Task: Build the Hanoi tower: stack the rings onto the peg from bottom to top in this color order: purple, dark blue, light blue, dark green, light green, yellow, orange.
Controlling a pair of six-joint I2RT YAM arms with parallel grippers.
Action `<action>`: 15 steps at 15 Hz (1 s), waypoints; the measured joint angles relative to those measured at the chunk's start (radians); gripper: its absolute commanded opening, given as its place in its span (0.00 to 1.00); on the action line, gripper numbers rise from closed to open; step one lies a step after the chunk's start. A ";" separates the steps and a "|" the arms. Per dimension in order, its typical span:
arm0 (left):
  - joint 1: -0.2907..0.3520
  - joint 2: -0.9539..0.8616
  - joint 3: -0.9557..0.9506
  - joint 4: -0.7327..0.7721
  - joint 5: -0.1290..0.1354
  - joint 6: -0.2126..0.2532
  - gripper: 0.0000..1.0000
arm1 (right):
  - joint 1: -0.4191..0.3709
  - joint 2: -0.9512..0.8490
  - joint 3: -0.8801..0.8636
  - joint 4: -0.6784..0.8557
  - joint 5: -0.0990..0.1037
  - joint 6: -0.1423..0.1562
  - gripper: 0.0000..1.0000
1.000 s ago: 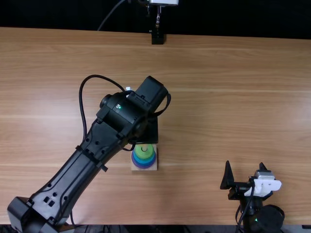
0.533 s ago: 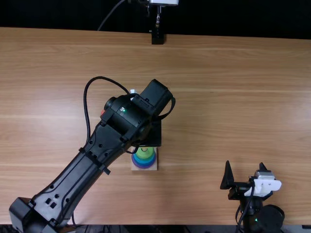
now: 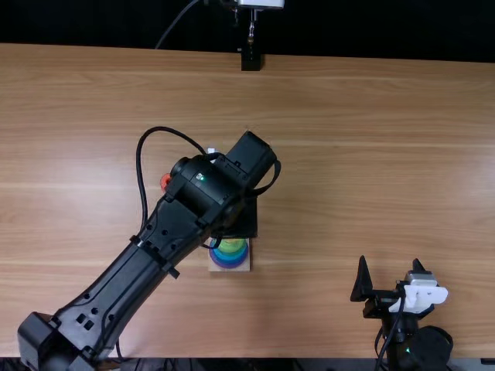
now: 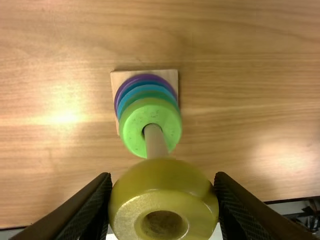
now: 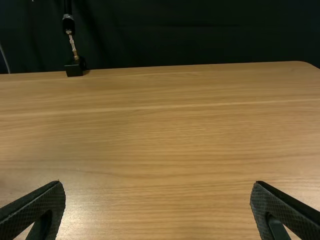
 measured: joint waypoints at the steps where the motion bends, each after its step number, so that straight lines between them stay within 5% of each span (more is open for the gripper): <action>1: 0.000 0.000 -0.016 0.007 0.001 0.000 0.00 | 0.000 0.000 0.000 0.000 0.000 0.000 1.00; 2: 0.000 0.000 -0.023 0.011 0.002 0.000 0.04 | 0.000 0.000 0.000 0.000 0.000 0.000 1.00; 4: 0.000 0.000 -0.025 0.018 0.003 0.000 0.74 | 0.000 0.000 0.000 0.000 0.000 0.000 1.00; 5: 0.000 0.000 -0.025 0.016 0.004 0.000 1.00 | 0.000 0.000 0.000 0.000 0.000 0.000 1.00; 15: 0.006 0.000 -0.024 0.022 0.036 0.002 1.00 | 0.000 0.000 0.000 0.000 -0.001 0.000 1.00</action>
